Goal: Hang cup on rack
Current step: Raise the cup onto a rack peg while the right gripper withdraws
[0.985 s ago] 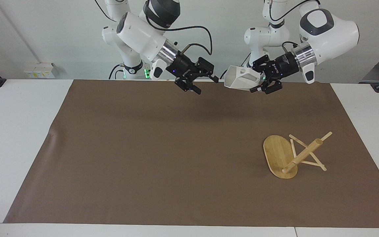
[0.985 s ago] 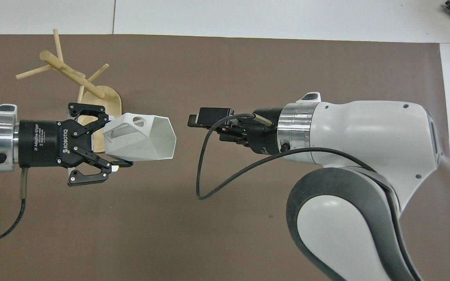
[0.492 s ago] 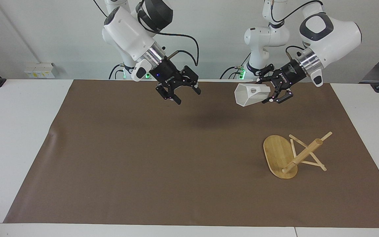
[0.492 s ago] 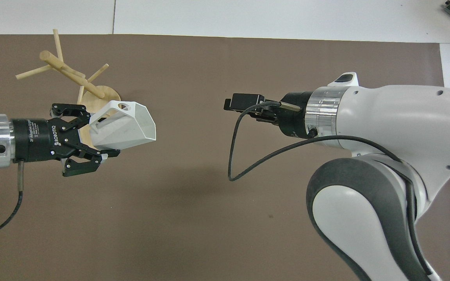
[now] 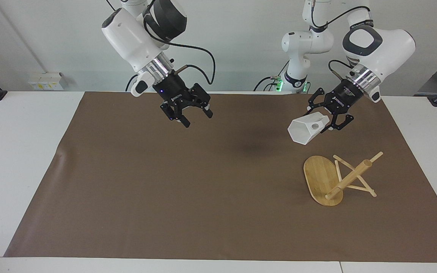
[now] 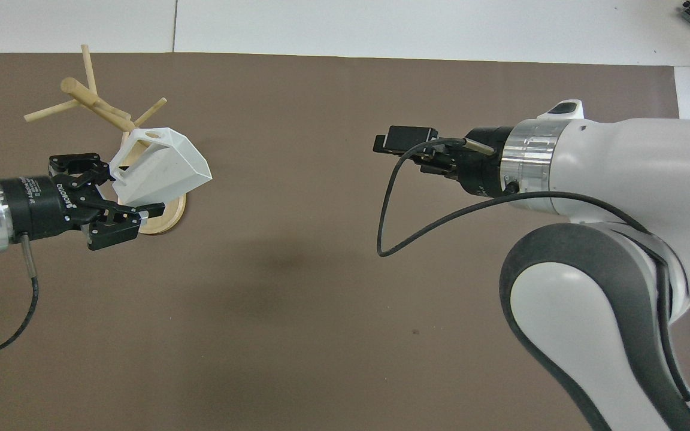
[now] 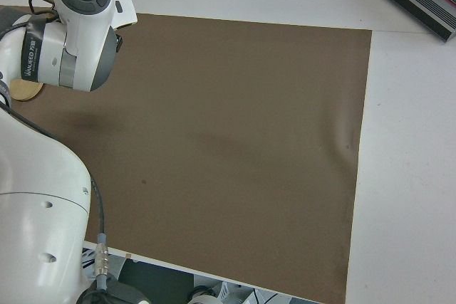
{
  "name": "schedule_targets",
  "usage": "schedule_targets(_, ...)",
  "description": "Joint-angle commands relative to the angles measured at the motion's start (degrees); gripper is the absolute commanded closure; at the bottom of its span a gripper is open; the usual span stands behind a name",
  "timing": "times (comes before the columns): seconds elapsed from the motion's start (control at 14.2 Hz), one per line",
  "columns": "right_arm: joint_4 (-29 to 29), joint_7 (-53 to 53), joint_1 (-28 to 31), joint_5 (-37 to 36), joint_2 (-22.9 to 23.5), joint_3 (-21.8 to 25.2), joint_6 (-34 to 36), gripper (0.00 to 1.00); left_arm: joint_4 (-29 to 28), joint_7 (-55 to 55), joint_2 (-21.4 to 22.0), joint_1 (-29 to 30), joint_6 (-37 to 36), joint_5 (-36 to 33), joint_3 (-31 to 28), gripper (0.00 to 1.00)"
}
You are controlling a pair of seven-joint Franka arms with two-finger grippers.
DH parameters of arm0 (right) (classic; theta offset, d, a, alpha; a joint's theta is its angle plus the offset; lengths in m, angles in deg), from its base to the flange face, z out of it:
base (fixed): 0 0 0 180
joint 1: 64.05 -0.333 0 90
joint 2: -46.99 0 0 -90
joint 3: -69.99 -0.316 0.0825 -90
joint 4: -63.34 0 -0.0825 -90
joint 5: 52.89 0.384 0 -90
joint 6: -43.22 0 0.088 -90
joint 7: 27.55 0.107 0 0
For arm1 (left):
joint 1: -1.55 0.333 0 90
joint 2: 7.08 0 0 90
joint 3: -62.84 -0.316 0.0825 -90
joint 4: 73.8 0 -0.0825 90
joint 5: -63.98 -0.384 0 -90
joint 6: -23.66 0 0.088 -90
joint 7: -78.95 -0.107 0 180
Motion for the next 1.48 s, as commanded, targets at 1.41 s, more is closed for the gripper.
schedule_targets(1.41, 0.16, -19.1, 16.52, -23.55, -4.92, 1.13, 20.13, 0.0, -2.3, 12.77, -8.02, -8.36, 32.06, -0.56, 0.38, 1.0)
